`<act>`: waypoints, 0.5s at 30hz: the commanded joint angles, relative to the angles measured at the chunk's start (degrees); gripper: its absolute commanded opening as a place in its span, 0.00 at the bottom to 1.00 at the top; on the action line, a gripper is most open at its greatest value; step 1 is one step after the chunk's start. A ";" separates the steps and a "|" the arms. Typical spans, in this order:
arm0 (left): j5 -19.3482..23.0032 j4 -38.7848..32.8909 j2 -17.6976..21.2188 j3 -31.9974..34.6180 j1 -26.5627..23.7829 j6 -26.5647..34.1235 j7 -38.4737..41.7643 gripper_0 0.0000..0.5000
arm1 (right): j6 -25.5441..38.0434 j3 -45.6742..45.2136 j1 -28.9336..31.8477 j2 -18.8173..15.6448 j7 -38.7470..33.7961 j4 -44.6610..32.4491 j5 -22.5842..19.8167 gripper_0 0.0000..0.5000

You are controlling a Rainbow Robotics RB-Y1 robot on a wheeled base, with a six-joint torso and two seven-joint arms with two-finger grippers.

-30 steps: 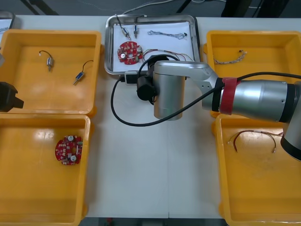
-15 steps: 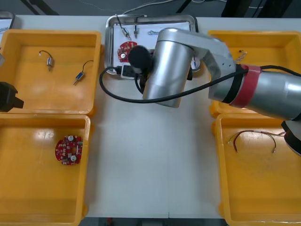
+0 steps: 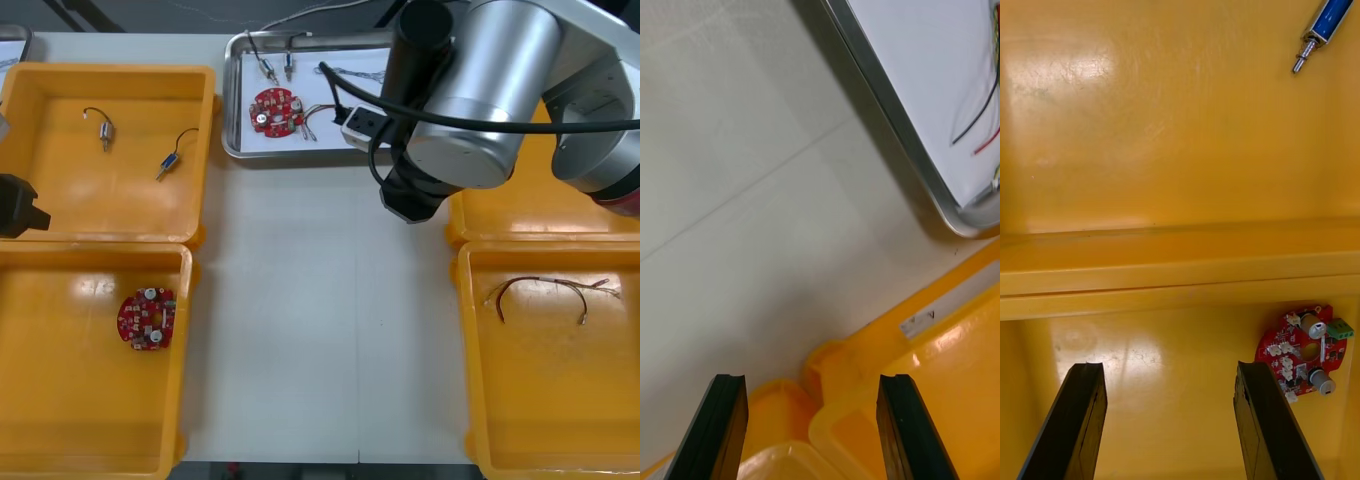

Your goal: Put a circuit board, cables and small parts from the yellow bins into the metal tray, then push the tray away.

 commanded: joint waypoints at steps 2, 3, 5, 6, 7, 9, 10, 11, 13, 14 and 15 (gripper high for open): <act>-0.49 -1.73 -0.29 1.56 0.68 0.50 2.51 1.00 | 2.28 -8.38 4.06 -5.77 -8.34 -4.62 -4.93 1.00; -0.49 -1.73 -0.29 1.56 0.68 0.50 2.51 1.00 | 2.37 -9.08 4.59 -6.38 -9.04 -5.06 -5.37 1.00; -0.49 -1.73 -0.29 1.56 0.68 0.50 2.51 1.00 | 2.64 -11.46 6.61 -8.58 -11.67 -6.64 -6.86 1.00; -0.49 -1.73 -0.29 1.56 0.68 0.50 2.51 1.00 | 2.72 -11.90 7.05 -9.19 -12.29 -6.99 -7.21 1.00; -0.49 -1.73 -0.29 1.56 0.68 0.50 2.51 1.00 | 2.81 -12.86 8.02 -10.34 -13.52 -7.70 -8.09 1.00; -0.49 -1.73 -0.29 1.56 0.68 0.50 2.51 1.00 | 2.99 -14.62 9.77 -11.92 -15.28 -8.75 -9.24 1.00; -0.49 -1.73 -0.29 1.56 0.68 0.50 2.51 1.00 | 3.16 -15.94 11.00 -12.97 -16.42 -9.54 -9.94 1.00; -0.49 -1.73 -0.29 1.56 0.68 0.50 2.51 1.00 | 3.16 -17.78 12.50 -14.12 -17.74 -10.33 -10.73 1.00; -0.49 -1.73 -0.29 1.56 0.68 0.50 2.51 1.00 | 3.16 -20.33 14.78 -15.35 -19.59 -11.21 -11.96 1.00; -0.49 -1.73 -0.29 1.56 0.68 0.50 2.51 1.00 | 3.16 -22.09 16.36 -16.22 -20.55 -11.91 -12.84 1.00; -0.49 -1.73 -0.29 1.56 0.68 0.50 2.51 1.00 | 3.16 -23.85 17.86 -17.02 -21.52 -12.44 -13.63 1.00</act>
